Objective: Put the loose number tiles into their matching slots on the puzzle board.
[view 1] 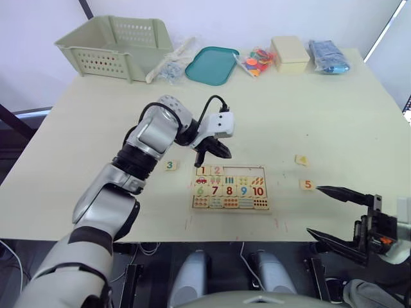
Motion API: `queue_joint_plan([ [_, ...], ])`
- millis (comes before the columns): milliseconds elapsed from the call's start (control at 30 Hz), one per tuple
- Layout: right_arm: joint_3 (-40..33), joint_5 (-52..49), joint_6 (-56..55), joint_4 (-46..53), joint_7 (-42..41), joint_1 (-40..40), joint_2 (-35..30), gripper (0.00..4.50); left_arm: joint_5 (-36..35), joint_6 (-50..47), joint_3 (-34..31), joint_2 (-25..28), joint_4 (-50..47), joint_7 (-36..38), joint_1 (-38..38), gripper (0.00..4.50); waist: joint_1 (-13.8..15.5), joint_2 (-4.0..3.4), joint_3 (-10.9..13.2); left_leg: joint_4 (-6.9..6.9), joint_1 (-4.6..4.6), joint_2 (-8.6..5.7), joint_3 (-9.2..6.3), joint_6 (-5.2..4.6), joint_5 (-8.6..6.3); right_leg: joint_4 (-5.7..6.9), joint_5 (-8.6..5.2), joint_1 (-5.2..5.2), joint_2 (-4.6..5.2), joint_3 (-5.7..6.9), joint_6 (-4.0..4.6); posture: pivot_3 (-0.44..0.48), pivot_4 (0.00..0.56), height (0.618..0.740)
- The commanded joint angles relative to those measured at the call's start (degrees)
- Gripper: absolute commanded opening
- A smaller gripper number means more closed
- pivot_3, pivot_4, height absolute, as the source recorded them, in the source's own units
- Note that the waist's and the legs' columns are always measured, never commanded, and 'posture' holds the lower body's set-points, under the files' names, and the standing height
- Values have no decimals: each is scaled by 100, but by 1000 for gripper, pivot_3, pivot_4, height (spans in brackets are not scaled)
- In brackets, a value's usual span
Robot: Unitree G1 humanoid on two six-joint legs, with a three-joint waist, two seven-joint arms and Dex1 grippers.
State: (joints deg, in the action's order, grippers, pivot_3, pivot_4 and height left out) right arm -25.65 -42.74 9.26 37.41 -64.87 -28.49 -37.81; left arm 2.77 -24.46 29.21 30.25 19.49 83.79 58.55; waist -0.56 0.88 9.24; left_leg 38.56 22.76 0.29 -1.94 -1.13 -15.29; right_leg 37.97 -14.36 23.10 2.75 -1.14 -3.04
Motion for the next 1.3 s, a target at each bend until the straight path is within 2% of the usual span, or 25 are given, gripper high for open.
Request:
queue_joint_plan([
  [33,-37,-35,-122,174,35,-17,23,4500,133,124,69,-18,78,32,50,20,0,0,0,0,0,0,0,0,0,0,0,0,0,0,0,0,150,740],
  [1300,-32,-31,-256,308,150,-325,108,4500,649,-103,409,-254,143,30,-32,20,0,0,0,0,0,0,-1,0,0,0,0,0,0,1,0,0,150,740],
])
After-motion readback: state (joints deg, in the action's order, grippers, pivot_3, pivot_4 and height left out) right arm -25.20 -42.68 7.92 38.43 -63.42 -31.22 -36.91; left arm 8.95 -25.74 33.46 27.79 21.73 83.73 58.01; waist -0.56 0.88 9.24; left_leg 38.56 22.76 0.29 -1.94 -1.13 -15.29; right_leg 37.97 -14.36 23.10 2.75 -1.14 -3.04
